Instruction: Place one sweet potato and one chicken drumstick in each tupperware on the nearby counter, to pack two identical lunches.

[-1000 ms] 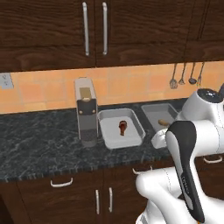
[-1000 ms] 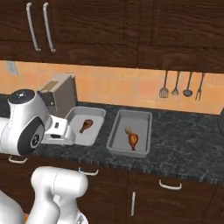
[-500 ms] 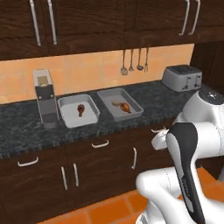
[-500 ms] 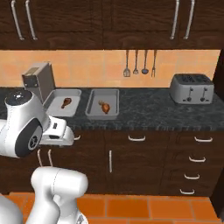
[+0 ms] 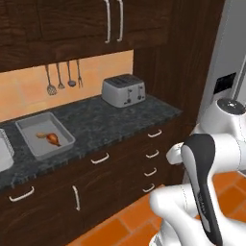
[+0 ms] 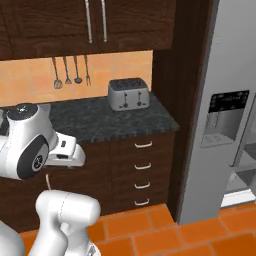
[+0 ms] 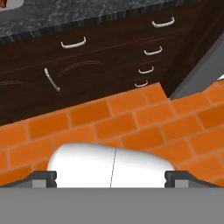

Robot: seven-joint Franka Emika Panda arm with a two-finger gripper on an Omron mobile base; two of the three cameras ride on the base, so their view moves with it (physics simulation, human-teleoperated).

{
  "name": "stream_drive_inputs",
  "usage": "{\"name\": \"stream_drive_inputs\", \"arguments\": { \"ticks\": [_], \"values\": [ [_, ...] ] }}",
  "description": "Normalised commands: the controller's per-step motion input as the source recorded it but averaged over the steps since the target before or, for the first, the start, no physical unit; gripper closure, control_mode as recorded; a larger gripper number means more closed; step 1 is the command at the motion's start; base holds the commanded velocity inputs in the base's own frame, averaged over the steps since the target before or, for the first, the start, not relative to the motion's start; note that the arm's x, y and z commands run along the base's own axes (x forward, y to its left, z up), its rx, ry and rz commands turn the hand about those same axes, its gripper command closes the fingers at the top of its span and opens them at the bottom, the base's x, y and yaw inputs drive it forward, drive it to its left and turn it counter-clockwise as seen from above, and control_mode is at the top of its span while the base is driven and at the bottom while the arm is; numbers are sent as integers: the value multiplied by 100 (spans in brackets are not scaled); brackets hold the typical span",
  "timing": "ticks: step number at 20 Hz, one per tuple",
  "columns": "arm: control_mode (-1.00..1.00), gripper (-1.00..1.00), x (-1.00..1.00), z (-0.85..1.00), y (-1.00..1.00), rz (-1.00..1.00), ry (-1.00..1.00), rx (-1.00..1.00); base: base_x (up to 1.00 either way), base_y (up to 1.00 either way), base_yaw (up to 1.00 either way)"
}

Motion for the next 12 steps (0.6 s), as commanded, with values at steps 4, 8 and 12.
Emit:
{"name": "stream_drive_inputs", "arguments": {
  "ticks": [4,8,12],
  "values": [
    [100,-100,0,0,0,0,0,0,41,-100,20],
    [100,-100,0,0,0,0,0,0,18,-100,30],
    [100,-100,0,0,0,0,0,0,-23,-100,27]
  ]
}}
